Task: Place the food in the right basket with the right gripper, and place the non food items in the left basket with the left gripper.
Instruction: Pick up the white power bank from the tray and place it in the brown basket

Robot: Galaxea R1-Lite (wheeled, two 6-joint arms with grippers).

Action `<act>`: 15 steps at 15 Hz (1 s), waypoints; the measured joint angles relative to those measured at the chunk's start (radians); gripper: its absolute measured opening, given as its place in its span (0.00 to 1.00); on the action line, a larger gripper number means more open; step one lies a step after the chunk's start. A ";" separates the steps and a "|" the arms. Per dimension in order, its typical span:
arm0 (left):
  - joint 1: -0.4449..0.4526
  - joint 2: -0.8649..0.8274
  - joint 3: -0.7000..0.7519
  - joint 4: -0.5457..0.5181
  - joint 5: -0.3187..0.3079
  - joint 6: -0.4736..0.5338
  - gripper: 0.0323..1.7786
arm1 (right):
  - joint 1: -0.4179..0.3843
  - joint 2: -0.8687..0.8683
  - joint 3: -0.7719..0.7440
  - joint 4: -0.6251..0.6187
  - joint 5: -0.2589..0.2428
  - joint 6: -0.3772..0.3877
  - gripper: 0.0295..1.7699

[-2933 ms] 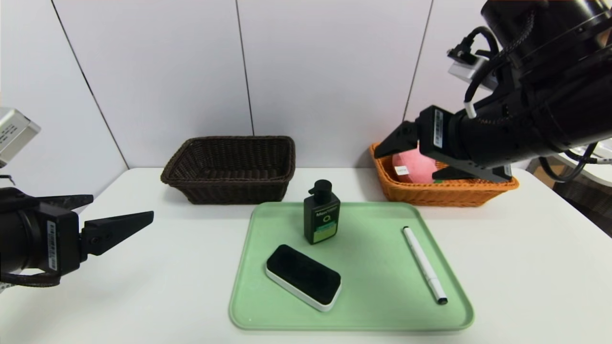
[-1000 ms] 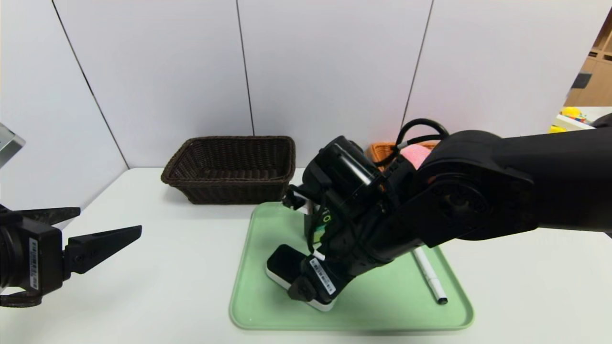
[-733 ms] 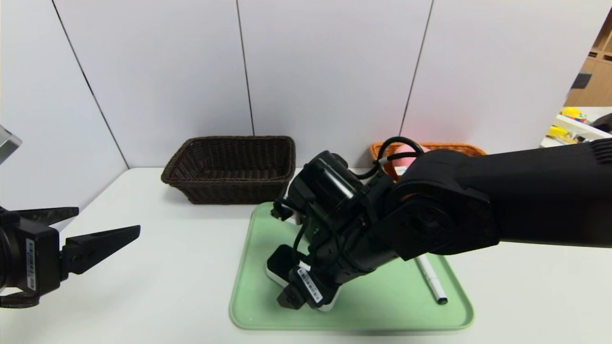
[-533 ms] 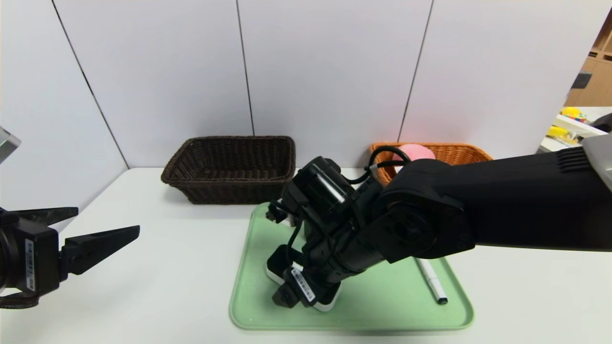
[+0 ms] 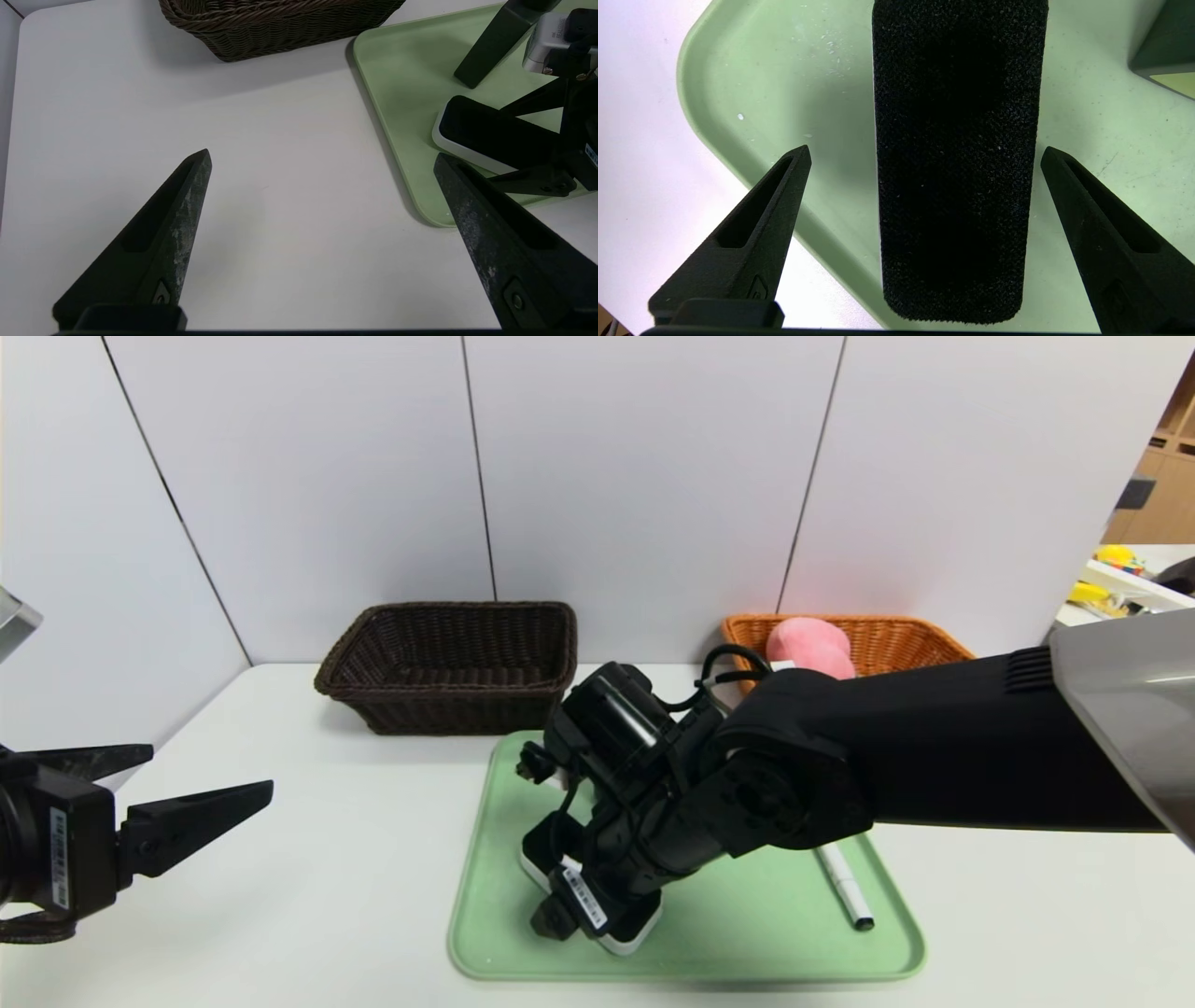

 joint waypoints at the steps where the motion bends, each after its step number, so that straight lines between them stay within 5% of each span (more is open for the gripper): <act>1: 0.000 0.000 0.003 0.000 0.000 0.000 0.95 | -0.004 0.003 0.000 0.000 0.000 0.000 0.96; 15: 0.000 0.009 0.003 -0.004 -0.002 0.000 0.95 | -0.007 0.018 -0.003 0.005 -0.003 -0.002 0.96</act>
